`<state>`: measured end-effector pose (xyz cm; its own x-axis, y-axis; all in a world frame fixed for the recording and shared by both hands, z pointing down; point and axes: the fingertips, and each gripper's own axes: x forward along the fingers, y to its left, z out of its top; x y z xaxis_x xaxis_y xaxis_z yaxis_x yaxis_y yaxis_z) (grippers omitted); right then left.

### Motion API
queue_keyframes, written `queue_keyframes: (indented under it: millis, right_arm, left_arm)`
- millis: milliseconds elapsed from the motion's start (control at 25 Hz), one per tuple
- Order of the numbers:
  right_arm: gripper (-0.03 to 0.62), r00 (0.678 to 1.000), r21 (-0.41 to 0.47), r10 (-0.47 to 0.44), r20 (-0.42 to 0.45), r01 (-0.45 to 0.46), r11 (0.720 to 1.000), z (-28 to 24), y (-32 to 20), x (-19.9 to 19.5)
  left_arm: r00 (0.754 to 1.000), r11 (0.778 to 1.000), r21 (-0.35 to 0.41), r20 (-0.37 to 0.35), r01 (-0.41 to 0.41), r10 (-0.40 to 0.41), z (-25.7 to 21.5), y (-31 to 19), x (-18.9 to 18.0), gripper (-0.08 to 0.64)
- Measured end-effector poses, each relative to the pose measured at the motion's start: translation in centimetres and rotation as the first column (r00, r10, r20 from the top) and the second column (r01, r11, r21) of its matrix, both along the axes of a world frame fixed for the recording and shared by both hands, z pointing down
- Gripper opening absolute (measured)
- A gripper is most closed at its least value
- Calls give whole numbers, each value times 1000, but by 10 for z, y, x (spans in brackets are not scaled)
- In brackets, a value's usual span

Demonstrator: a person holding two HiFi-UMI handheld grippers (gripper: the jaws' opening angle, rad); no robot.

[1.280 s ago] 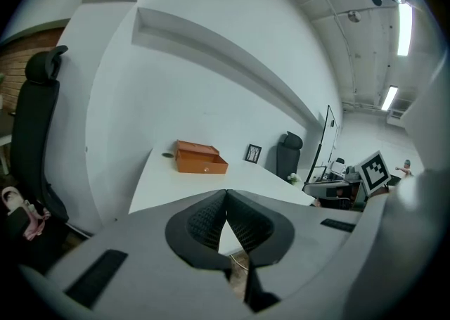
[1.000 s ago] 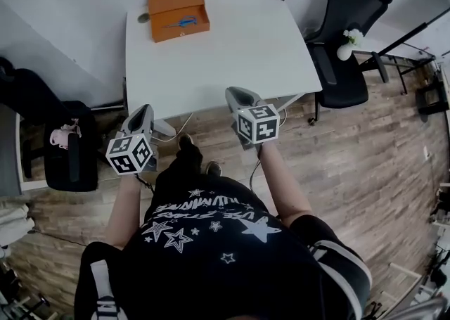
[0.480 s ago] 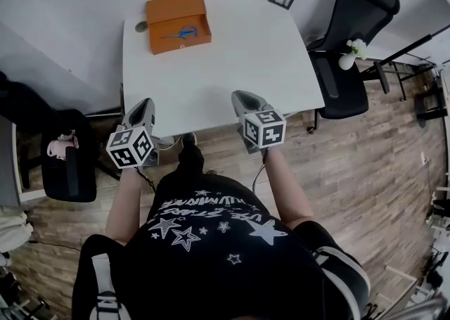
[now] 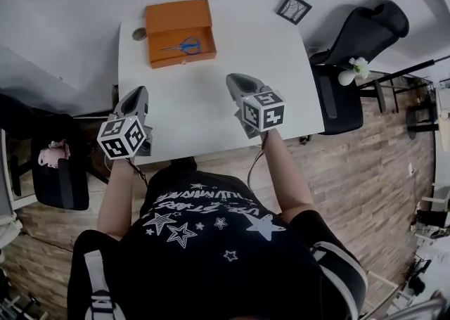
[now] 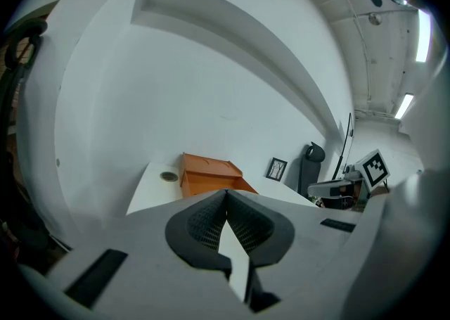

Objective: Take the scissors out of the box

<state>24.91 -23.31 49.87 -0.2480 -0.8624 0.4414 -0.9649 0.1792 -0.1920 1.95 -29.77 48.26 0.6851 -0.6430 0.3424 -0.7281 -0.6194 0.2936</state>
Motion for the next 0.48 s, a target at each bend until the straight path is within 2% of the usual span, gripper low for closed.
queue_keyframes:
  millis: [200,480]
  right_arm:
    - [57,989,-58,-87,-123,80,995,1,-78,5]
    - [58,940,-156,-222,-261,185,970,12,-159,-7]
  left_arm:
    - [1000,1000,-2,14,3,-3,2,-52,2,18]
    - [1000,1000,-15,14,11,-11,6,-103,-6,18]
